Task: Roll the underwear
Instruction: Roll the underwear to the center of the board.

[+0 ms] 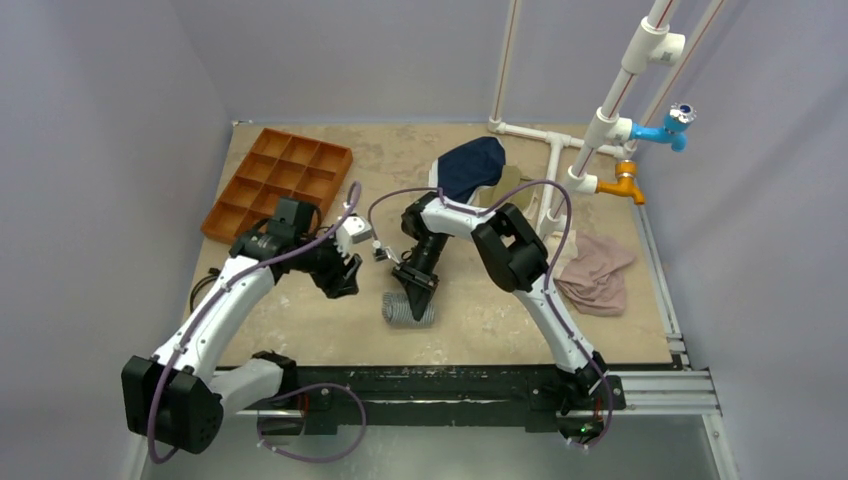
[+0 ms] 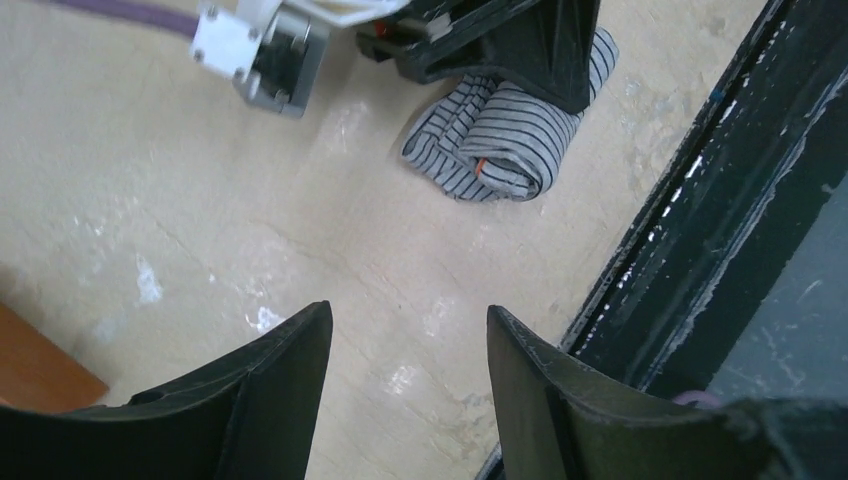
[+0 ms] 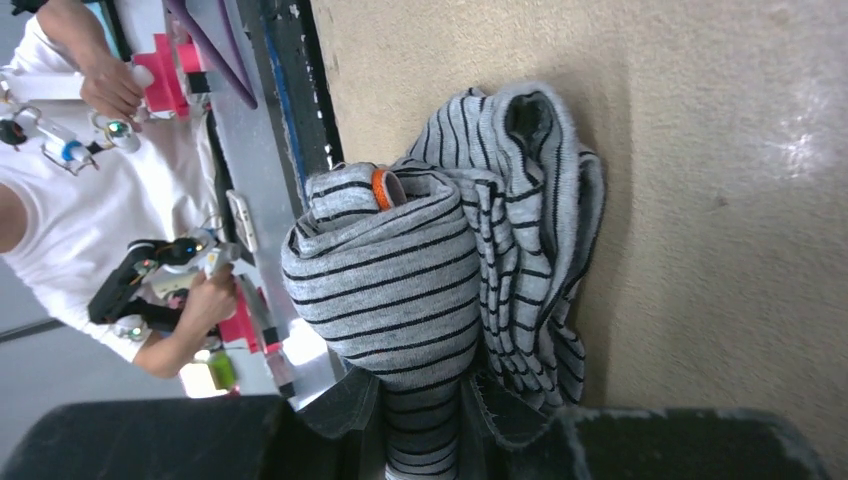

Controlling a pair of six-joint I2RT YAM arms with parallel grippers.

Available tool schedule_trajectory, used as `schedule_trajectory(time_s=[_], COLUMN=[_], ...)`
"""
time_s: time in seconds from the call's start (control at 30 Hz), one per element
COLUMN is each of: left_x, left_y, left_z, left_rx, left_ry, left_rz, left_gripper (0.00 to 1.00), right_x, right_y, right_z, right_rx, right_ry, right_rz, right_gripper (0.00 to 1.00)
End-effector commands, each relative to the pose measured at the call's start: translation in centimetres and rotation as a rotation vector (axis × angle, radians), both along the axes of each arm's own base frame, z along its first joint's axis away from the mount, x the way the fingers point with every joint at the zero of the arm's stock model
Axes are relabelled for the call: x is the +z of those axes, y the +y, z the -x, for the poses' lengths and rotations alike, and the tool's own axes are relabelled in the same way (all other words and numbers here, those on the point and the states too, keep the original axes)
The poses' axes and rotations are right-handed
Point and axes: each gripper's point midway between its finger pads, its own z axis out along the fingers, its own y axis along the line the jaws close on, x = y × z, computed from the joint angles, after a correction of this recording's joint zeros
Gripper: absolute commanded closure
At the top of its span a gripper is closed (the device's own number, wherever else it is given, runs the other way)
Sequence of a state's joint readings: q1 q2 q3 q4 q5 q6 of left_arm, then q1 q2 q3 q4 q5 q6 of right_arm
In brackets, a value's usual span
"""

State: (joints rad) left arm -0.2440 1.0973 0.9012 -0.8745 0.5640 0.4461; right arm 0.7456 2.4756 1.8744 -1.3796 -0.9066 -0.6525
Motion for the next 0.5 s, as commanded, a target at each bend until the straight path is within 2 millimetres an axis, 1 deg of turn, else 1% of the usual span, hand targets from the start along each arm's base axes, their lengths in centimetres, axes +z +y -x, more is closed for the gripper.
schedule_trajectory(time_s=[0.0,0.1,0.2,0.33,0.47], left_x=[1.3,1.4,0.8,-1.1,-2.6], left_y=[-3.0,-5.3,-7.5,-9.5,-10.9], left_z=[-1.8,-1.6,-0.8,0.1,0.8], left_rx=[-0.147,-0.241,-0.328,-0.410,-0.480], left_ry=[-0.207,-0.285,-0.323,-0.338,-0.369], left_rz=[-0.019,-0.021,-0.025,-0.077,-0.129], left_gripper=[0.42,0.42,0.41,0.41,0.40], right_x=[-8.0,-8.4,-8.8,-8.9,-9.0], right_y=[-2.6,-2.7,-3.0,-3.4,-3.5], right_z=[-2.0,-2.0,-2.1,-1.9,-1.8], right_rx=[0.156,0.156,0.151,0.154,0.153], right_ry=[-0.196,-0.181,-0.173,-0.161,-0.158], right_rz=[0.126,0.142,0.165,0.171,0.172], right_gripper=[1.00,1.00,1.00,1.00,1.00])
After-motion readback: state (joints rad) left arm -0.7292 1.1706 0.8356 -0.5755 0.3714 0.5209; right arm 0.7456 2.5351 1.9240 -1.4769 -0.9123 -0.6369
